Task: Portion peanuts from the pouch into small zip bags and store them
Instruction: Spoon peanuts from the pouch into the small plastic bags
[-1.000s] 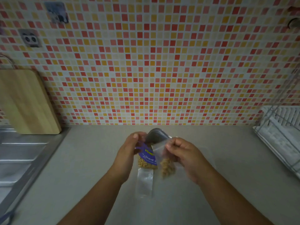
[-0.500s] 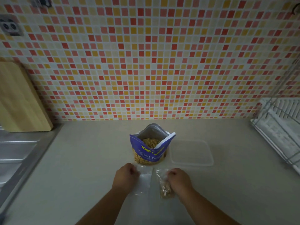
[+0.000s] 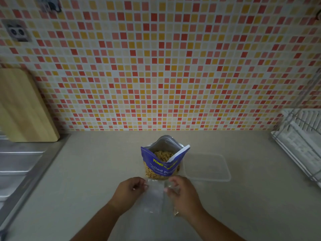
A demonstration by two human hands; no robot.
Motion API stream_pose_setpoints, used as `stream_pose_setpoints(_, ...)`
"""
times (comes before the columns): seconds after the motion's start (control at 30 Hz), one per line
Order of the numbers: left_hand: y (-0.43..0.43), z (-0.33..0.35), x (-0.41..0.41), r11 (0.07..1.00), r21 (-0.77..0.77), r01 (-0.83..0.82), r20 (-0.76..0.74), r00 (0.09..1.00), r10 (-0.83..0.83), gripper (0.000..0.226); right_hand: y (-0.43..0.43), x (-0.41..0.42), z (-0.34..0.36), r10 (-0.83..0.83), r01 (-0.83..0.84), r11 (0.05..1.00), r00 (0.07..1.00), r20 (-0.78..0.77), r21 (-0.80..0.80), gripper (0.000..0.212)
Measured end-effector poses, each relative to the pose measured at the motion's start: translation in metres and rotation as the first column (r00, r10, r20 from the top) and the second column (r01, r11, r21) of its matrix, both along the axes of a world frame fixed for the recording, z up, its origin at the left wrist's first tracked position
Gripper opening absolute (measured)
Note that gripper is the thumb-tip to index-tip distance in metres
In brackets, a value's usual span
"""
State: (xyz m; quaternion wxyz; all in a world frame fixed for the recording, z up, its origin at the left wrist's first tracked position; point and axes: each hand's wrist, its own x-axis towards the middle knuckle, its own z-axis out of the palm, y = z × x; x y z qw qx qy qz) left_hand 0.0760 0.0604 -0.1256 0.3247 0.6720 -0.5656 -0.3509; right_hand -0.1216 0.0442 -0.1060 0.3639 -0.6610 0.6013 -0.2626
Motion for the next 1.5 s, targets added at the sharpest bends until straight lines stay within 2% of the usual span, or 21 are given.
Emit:
stream_pose_setpoints(0.07,0.003,0.011,-0.002,0.999,-0.004,0.035,-0.111,0.993,-0.036,0.022,0.003,0.007,0.011,0.074,-0.074,0.997,0.995,0.061,-0.006,0.014)
stream_pose_setpoints(0.1,0.004,0.017,-0.004,0.999,-0.003,0.043,-0.183,0.982,-0.043,0.011,0.003,0.009,0.014,0.082,-0.081,0.997,0.993,0.089,-0.015,0.017)
stream_pose_setpoints(0.13,0.006,0.023,-0.006,0.999,0.004,0.048,-0.248,0.968,-0.046,0.006,0.003,0.009,0.015,0.069,-0.066,0.997,0.991,0.113,-0.035,0.029)
stream_pose_setpoints(0.17,0.008,0.027,-0.007,0.998,0.012,0.059,-0.306,0.95,-0.052,0.016,0.002,0.01,0.017,0.049,-0.043,0.998,0.988,0.144,-0.048,0.037)
stream_pose_setpoints(0.23,0.012,0.034,-0.011,0.994,0.042,0.104,-0.377,0.923,-0.081,0.029,0.002,0.01,0.023,0.04,-0.032,0.999,0.978,0.202,-0.044,0.039)
stream_pose_setpoints(0.3,0.013,0.038,-0.019,0.994,0.033,0.107,-0.388,0.918,-0.086,0.024,0.003,0.01,0.032,0.053,-0.046,0.998,0.966,0.253,-0.031,0.036)
stream_pose_setpoints(0.37,0.011,0.042,-0.027,0.999,-0.036,0.017,-0.318,0.948,-0.028,0.01,0.004,0.008,0.041,0.037,-0.03,0.999,0.949,0.314,-0.027,0.03)
stream_pose_setpoints(0.5,0.006,0.047,-0.034,0.946,-0.316,-0.077,0.009,0.996,0.084,0.048,0.005,0.003,0.06,-0.04,0.042,0.999,0.9,0.434,0.006,0.018)
stream_pose_setpoints(0.57,0.004,0.049,-0.034,0.918,-0.394,-0.049,0.112,0.989,0.101,0.052,0.006,0.003,0.069,-0.015,0.002,0.999,0.917,0.398,0.033,0.016)
stream_pose_setpoints(0.7,0.003,0.054,-0.037,0.856,-0.495,0.147,0.43,0.898,0.095,0.026,0.009,0.006,0.083,0.025,-0.053,0.996,0.937,0.348,0.072,0.009)
stream_pose_setpoints(0.83,0.005,0.061,-0.04,0.797,-0.55,0.249,0.578,0.802,0.148,0.018,0.009,0.003,0.095,0.044,-0.068,0.996,0.937,0.345,0.058,0.021)
stream_pose_setpoints(0.93,0.006,0.069,-0.04,0.764,-0.573,0.296,0.61,0.777,0.156,0.012,0.008,0.002,0.101,0.103,-0.124,0.989,0.969,0.224,0.082,0.019)
stream_pose_setpoints(1.0,0.007,0.074,-0.04,0.778,-0.548,0.306,0.603,0.79,0.113,0.013,0.007,0.001,0.104,0.127,-0.149,0.983,0.974,0.187,0.109,0.024)
stream_pose_setpoints(1.07,0.01,0.082,-0.042,0.839,-0.476,0.264,0.537,0.842,0.04,0.029,0.006,-0.001,0.105,0.137,-0.156,0.982,0.975,0.173,0.105,0.032)
stream_pose_setpoints(1.17,0.013,0.092,-0.042,0.911,-0.33,0.246,0.385,0.916,-0.108,0.07,0.002,-0.004,0.108,0.226,-0.228,0.972,0.973,0.043,0.049,0.032)
stream_pose_setpoints(1.2,0.013,0.094,-0.043,0.914,-0.306,0.267,0.366,0.919,-0.146,0.072,0.001,-0.004,0.11,0.264,-0.264,0.964,0.965,0.0,0.043,0.03)
stream_pose_setpoints(1.3,0.012,0.104,-0.044,0.92,-0.287,0.268,0.352,0.923,-0.159,0.051,-0.002,-0.002,0.116,0.325,-0.324,0.945,0.945,-0.029,0.038,0.03)
stream_pose_setpoints(1.43,0.012,0.107,-0.041,0.931,-0.276,0.238,0.35,0.927,-0.134,0.054,-0.01,0.003,0.124,0.337,-0.336,0.941,0.941,-0.039,0.034,0.031)
stream_pose_setpoints(1.5,0.012,0.108,-0.038,0.933,-0.279,0.225,0.345,0.931,-0.122,0.047,-0.012,0.005,0.128,0.368,-0.366,0.93,0.928,-0.056,0.044,0.031)
